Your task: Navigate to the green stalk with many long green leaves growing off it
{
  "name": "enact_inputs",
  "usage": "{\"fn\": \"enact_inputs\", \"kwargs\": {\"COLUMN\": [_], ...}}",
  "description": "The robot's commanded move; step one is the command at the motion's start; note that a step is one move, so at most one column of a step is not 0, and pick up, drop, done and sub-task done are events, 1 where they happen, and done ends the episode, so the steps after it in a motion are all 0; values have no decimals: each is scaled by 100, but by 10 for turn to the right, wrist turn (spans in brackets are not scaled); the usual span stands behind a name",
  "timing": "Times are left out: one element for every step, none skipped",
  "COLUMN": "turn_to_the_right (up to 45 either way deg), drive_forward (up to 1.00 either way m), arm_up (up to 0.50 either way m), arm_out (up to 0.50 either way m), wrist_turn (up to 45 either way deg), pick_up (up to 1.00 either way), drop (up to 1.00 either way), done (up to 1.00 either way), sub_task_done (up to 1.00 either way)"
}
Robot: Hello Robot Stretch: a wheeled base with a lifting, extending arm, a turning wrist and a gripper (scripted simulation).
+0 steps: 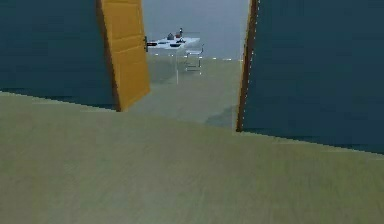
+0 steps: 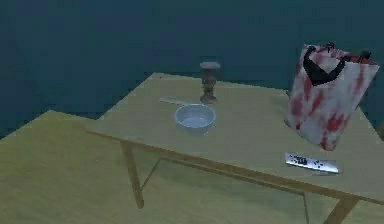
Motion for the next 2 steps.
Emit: {"fn": "enact_inputs", "kwargs": {"turn_to_the_right": [0,30], "drive_forward": [100,0], "arm_up": [0,0], "arm_out": [0,0], "wrist_turn": [0,0], "pick_up": [0,0], "drop": [0,0], "done": [0,0], "sub_task_done": [0,0]}}
